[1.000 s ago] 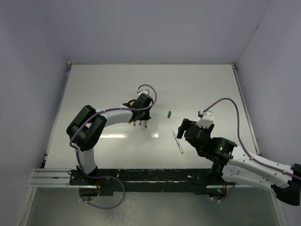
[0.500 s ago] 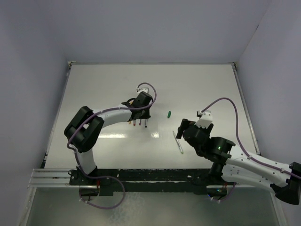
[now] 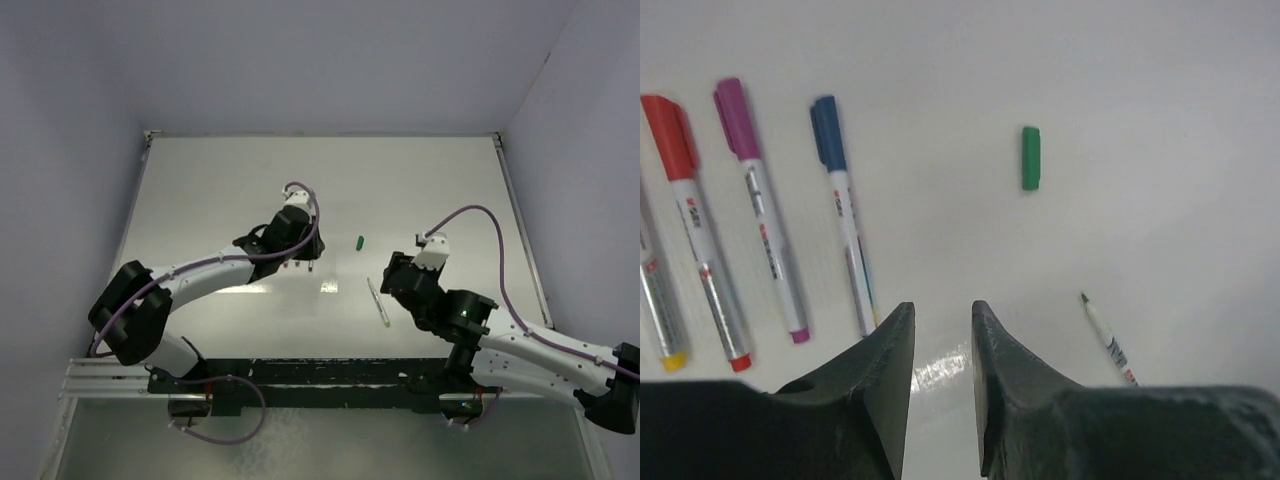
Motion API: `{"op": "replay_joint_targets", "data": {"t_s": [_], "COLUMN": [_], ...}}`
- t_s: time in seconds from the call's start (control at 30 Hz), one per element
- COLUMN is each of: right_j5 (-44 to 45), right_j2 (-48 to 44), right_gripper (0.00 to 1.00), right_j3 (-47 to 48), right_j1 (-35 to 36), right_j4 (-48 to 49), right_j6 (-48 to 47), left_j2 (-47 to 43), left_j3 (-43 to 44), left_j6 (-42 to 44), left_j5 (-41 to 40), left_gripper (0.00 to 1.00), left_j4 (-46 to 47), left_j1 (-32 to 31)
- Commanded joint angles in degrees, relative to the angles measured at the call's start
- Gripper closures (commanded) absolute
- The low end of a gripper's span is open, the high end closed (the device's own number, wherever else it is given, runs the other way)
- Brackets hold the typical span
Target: Insert the pens into the pen caps
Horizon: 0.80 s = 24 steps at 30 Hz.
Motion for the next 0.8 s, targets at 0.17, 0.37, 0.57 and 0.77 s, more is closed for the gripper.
{"op": "replay_joint_targets", "data": {"t_s": [0.17, 0.37, 0.57, 0.77], "right_j5": [-2.3, -12.76, -20.49, -22.93], "right_j2": [5.66, 8.16, 12.89, 19.58], "right_gripper": [0.3, 0.5, 0.56, 0.57], "right_j3": [6.86, 4.06, 2.62, 5.51], "right_j1": [-9.78, -12.8, -12.72, -12.63], "right_j4": [-1.29, -0.34, 3.82, 3.98], "right_j6": [-4.27, -6.36, -13.66, -17.05], "left_j2": [0.15, 0.83, -2.38, -5.89], "left_j3": [-3.53, -4.75, -9.65, -14.2], "left_j6": [-1.58, -4.99, -7.57, -9.32], "left_j5": [-4.13, -6.6, -7.1, -8.03], "left_gripper": [0.59, 0.58, 0.58, 0.57], "left_j4": [7.02, 6.7, 7.67, 8.42], "left_j1": [-15.74, -18.45, -19.19, -19.56]}}
